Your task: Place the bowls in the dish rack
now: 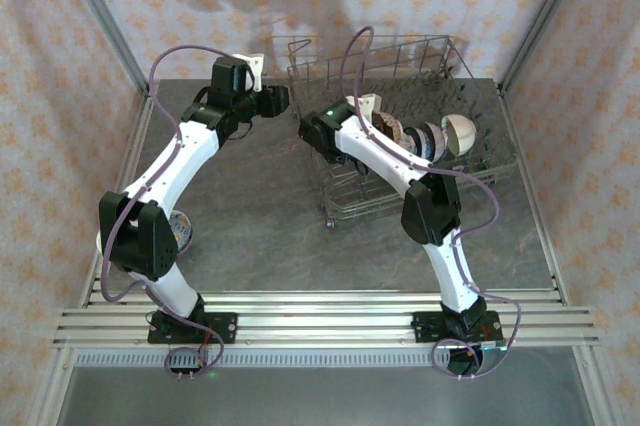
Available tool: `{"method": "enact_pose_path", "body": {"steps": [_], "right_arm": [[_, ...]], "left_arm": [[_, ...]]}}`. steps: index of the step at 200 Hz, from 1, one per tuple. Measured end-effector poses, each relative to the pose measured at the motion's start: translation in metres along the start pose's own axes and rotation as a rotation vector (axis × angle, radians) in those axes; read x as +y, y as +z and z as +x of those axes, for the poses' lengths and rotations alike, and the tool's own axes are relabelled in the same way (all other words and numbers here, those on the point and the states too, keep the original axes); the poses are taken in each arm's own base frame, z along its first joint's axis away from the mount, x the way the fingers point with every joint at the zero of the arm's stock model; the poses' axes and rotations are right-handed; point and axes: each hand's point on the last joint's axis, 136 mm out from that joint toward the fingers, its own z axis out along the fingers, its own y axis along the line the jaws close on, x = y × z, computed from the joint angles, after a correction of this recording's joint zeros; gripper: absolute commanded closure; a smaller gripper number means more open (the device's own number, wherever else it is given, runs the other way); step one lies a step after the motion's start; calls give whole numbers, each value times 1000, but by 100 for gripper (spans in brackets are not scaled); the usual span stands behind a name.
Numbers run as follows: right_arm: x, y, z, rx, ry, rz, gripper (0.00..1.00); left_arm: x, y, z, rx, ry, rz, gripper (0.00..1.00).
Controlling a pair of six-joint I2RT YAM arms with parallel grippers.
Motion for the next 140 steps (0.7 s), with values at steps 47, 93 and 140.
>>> {"method": "enact_pose_path", "body": {"steps": [47, 93, 140], "right_arm": [[6, -6, 3, -21, 9, -10, 86], [14, -15, 12, -35, -24, -20, 66], [14, -15, 16, -13, -24, -31, 59]], "left_arm": [[-1, -1, 4, 10, -12, 11, 47], [-2, -2, 4, 12, -27, 11, 47], [-5, -1, 6, 16, -23, 18, 47]]}}
